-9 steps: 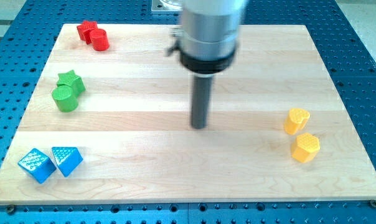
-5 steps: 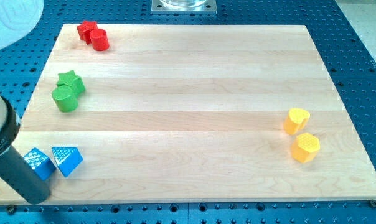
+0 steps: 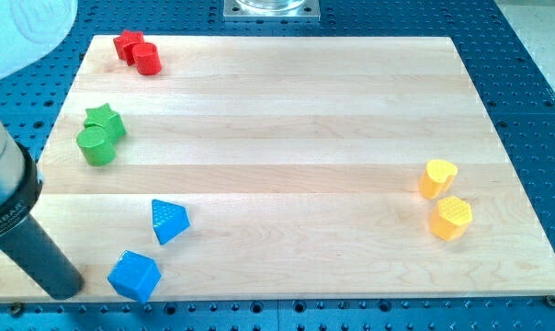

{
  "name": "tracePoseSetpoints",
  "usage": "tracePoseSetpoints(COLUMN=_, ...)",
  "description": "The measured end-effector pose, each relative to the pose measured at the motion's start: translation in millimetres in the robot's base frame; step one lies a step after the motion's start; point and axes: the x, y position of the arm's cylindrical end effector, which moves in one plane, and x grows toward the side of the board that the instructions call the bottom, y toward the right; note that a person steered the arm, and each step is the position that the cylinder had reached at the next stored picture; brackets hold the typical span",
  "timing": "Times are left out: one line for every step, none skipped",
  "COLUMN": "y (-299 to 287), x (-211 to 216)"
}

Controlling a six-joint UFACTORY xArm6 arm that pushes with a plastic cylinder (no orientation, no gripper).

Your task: Push the blue triangle into the yellow heart

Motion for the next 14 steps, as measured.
tracePoseSetpoints(y=13.2, x=0.2)
tracePoseSetpoints(y=71.0, x=0.4)
tracePoseSetpoints(y=185.5, x=-1.1)
tracePoseSetpoints(y=299.2, x=-2.3)
tracePoseSetpoints(y=324.4, x=-21.3)
tracePoseSetpoints(y=208.0, x=-24.8)
tracePoseSetpoints(y=74.1, x=-8.5)
tracePoseSetpoints(y=87.8, x=-82.3)
tracePoseSetpoints(y=220.9, x=-137.1)
tracePoseSetpoints(y=207.1, x=-108.1)
tracePoseSetpoints(y=135.1, x=-68.0)
tracePoseSetpoints(y=82.0, x=-119.6)
tracePoseSetpoints(y=155.3, x=-160.6)
tracePoseSetpoints(y=188.8, x=-169.0)
